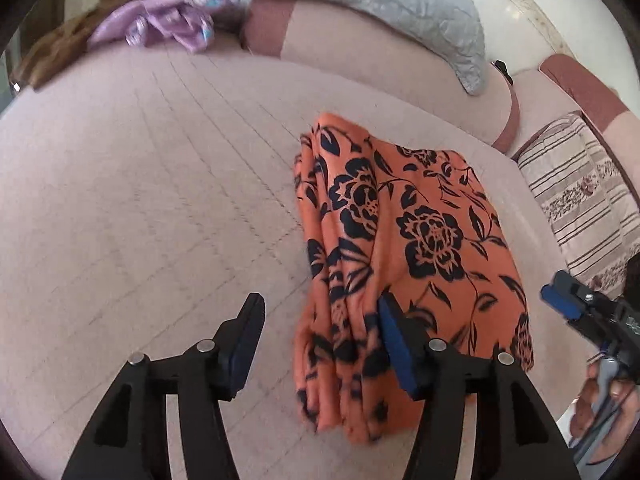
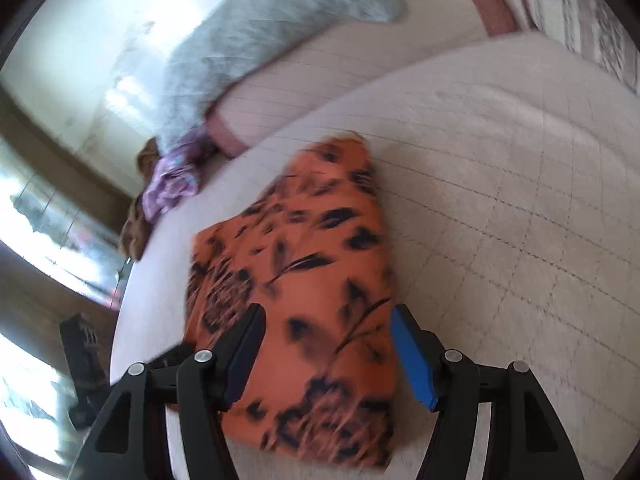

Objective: Fold small clothes

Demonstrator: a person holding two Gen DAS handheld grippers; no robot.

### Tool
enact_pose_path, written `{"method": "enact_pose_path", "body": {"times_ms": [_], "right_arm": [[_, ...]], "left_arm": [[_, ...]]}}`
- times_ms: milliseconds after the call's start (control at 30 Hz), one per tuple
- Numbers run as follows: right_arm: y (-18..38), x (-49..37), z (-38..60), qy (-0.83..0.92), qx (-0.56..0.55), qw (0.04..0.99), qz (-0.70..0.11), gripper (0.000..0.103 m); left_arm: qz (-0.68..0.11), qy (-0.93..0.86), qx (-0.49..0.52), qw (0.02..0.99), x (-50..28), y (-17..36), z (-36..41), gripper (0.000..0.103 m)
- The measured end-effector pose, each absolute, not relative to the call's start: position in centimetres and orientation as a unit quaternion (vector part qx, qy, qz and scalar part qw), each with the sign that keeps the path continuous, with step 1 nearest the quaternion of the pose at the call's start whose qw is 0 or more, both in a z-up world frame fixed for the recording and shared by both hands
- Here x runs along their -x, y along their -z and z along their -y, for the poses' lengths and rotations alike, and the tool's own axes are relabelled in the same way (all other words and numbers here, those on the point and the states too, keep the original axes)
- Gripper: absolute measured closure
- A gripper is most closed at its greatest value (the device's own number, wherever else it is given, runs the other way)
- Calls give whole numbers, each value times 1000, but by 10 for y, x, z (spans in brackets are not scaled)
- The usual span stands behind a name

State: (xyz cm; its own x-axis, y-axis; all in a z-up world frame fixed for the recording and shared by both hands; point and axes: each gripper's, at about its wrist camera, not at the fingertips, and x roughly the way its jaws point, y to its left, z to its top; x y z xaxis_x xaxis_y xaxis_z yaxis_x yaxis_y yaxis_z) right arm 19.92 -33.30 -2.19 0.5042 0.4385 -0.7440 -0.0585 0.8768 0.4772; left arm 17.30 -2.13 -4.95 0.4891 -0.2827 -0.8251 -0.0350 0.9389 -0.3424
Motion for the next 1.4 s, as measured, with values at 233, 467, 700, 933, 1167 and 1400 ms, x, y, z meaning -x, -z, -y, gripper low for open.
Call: {"method": "enact_pose_path", "body": {"times_ms": [233, 467, 700, 933, 1167, 1400], "right_arm": [[35, -186, 264, -220, -143, 830, -492, 20], [11, -141, 258, -187, -122, 852, -474, 19], [-10, -73, 256, -123, -65, 883, -449, 12], [-25, -45, 246, -78, -9, 898, -432, 12], [-55, -37, 241, -55, 33, 918, -391, 7], [-52, -40, 242, -48, 47, 912, -405, 7]], "left_arm": [[-543, 44, 75, 835, -150, 62, 22, 24], [-481, 5, 78, 873, -103, 4, 4, 24], [-443, -23, 48, 895, -64, -28, 15, 17], [-392, -18, 28, 919, -34, -67, 30, 11], [-384, -4, 27, 923, -29, -85, 42, 3], [-390, -16, 25, 920, -33, -85, 45, 3]]}}
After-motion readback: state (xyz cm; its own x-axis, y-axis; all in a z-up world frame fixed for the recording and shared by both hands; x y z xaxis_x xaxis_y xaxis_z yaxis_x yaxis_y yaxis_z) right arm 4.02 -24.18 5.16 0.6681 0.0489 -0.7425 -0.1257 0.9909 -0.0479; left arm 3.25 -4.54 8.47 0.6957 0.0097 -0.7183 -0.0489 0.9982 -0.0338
